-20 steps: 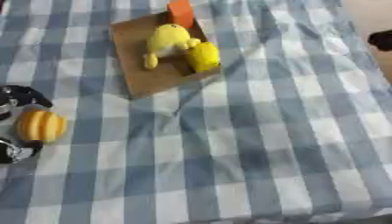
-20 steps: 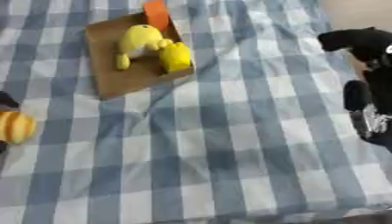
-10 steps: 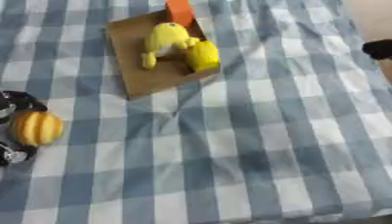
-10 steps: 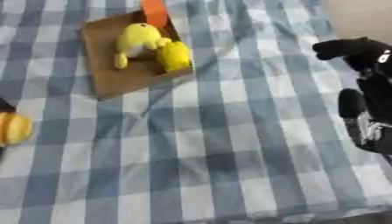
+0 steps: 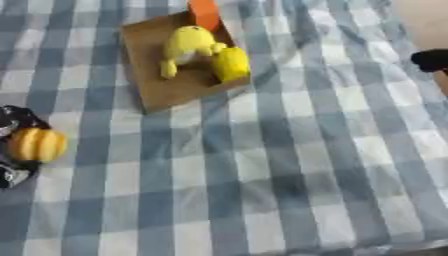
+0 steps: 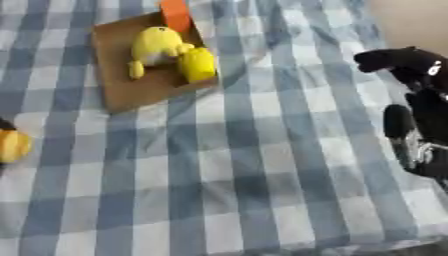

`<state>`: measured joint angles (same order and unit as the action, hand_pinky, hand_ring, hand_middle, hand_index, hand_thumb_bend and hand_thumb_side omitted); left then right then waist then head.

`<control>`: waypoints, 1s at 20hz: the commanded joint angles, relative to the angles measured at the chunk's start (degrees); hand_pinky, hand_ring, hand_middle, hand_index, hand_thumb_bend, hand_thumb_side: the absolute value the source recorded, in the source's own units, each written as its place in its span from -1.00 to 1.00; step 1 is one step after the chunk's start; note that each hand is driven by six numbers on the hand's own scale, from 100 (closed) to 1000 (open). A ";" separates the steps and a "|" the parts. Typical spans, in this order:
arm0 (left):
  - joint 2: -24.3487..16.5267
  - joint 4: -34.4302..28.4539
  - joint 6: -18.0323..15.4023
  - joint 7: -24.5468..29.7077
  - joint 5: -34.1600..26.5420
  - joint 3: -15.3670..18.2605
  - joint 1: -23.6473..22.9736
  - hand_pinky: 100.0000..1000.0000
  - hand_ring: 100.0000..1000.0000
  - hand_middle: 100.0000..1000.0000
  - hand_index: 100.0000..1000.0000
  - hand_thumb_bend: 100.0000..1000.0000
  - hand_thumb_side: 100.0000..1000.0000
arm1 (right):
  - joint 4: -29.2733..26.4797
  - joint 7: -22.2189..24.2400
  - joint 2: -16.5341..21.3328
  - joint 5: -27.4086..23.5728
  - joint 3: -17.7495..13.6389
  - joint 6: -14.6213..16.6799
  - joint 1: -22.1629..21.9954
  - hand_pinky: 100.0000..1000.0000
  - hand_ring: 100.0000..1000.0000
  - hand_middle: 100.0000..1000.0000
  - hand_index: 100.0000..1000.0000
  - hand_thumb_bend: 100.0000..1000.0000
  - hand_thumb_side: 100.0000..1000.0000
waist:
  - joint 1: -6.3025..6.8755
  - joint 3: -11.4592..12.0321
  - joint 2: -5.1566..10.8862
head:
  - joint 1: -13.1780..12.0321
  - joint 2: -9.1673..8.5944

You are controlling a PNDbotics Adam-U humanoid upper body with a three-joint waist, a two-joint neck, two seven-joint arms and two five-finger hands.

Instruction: Pick up objects on the table and place them in the box.

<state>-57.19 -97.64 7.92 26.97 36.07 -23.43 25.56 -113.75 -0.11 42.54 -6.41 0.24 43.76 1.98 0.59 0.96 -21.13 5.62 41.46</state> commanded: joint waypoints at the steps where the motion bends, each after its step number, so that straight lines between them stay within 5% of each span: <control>1: -1.83 -2.33 0.48 -0.47 -0.92 1.24 -0.20 0.63 0.57 0.44 0.62 -1.00 -0.86 | -0.84 0.32 0.68 -0.25 -0.43 -0.02 0.09 0.64 0.61 0.36 0.68 -1.00 -0.18 | -0.06 0.03 0.91 | 0.08 -0.62; 13: -3.93 -15.55 5.79 -0.31 -5.27 7.25 1.26 0.57 0.47 0.34 0.55 -1.00 -0.82 | -0.84 0.49 0.69 -1.11 -0.69 -0.39 -0.04 0.64 0.61 0.36 0.68 -1.00 -0.18 | 0.56 -0.18 1.50 | 0.70 -0.55; 20: 3.11 -14.21 7.11 1.05 -7.33 5.92 16.34 0.59 0.44 0.32 0.54 -1.00 -0.80 | -0.84 1.40 1.80 -2.76 -0.04 -0.22 1.41 0.64 0.61 0.36 0.68 -1.00 -0.18 | 1.27 -2.07 1.96 | 0.13 -1.22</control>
<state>-54.50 -112.14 14.57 27.78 29.24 -17.84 40.79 -113.75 0.96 42.26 -8.28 0.46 43.43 3.01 1.99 -1.29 -20.42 6.08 41.10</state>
